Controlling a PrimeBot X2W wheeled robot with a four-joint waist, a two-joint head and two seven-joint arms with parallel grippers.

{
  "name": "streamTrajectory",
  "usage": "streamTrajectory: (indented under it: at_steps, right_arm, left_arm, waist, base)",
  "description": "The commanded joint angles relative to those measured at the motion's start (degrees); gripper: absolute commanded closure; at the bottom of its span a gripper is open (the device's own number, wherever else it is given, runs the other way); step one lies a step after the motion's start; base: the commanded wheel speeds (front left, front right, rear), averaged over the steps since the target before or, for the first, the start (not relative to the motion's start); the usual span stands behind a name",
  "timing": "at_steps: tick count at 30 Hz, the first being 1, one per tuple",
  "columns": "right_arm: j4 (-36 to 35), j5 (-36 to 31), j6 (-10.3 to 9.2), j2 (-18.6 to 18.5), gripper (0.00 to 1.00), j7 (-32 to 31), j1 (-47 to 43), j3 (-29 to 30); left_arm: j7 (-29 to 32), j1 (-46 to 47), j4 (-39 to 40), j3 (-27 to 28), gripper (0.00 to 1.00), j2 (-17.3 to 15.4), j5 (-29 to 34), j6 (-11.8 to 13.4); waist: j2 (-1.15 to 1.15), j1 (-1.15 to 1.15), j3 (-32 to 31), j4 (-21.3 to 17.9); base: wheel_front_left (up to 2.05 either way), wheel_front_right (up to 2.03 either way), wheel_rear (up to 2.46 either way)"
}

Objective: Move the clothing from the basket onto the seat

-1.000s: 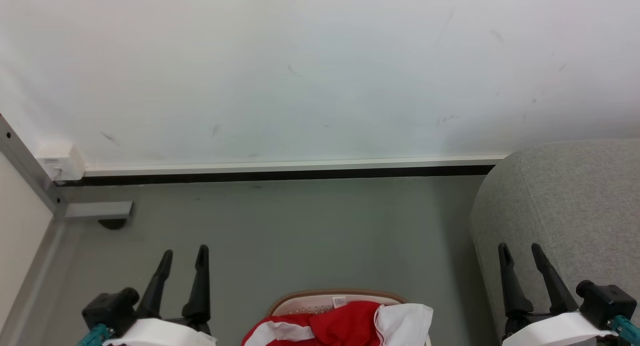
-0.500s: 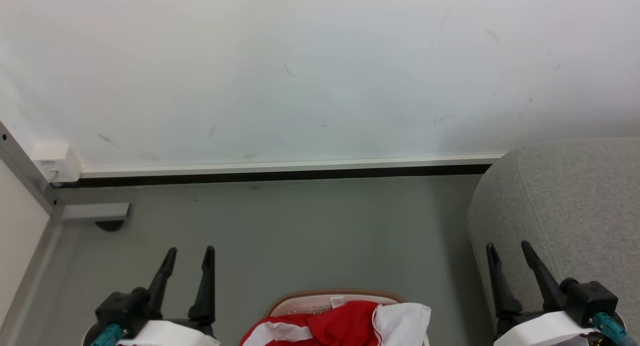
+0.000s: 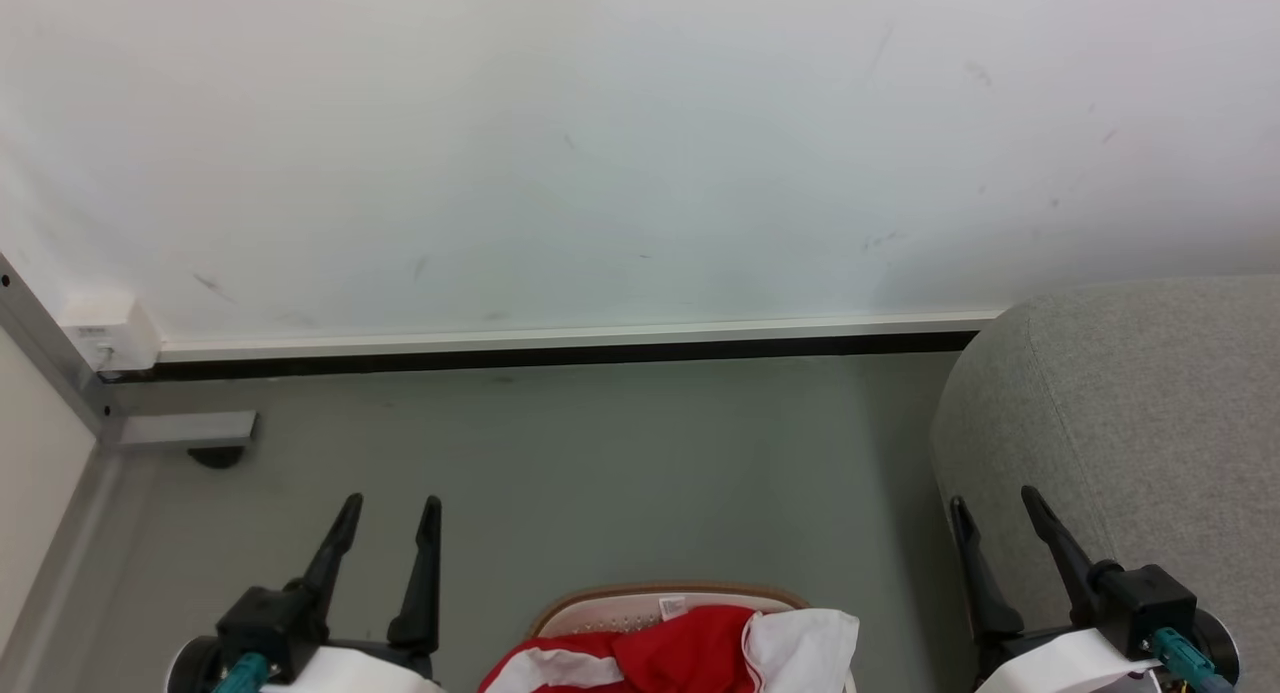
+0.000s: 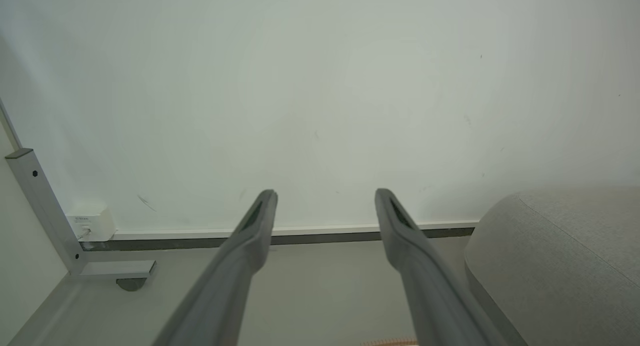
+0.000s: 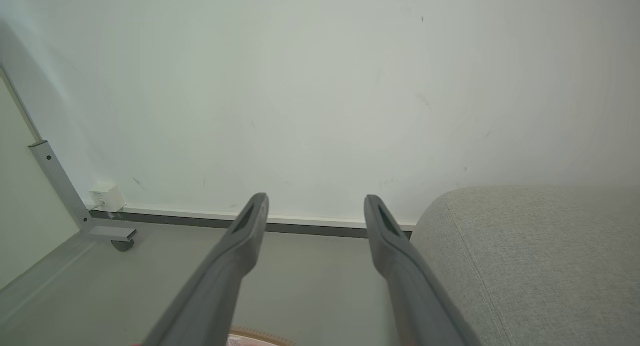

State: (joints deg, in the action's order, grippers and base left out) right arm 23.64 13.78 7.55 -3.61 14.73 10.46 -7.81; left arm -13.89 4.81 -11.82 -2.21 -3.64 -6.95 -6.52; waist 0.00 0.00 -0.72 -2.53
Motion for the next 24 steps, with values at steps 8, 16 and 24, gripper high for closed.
streamTrajectory:
  at_steps: [8, 16, 24]
  right_arm:
    - [-0.58, -3.98, -0.12, 0.73, 0.00, 0.45, 0.62, 0.46]
    - [-0.79, -4.44, -0.12, 0.79, 0.00, 0.47, 0.27, 0.35]
    - [-0.83, -4.17, -0.12, 0.75, 0.00, 0.47, 0.15, 0.02]
  left_arm:
    - [-1.22, 0.69, -0.46, 0.33, 0.00, 0.13, 3.96, -0.40]
    - [-1.28, 0.59, -1.02, 0.69, 0.00, 0.33, 2.68, -0.76]
    - [-1.28, 0.79, -1.25, 1.00, 0.00, 0.44, 2.45, -0.93]
  waist:
    - [0.00, 0.00, -0.16, 0.09]
    - [0.00, 0.00, -0.30, 0.16]
    - [0.00, 0.00, -0.13, 0.24]
  base:
    - [0.00, 0.00, 0.00]
    - [0.00, 0.00, 0.00]
    - [0.00, 0.00, 0.00]
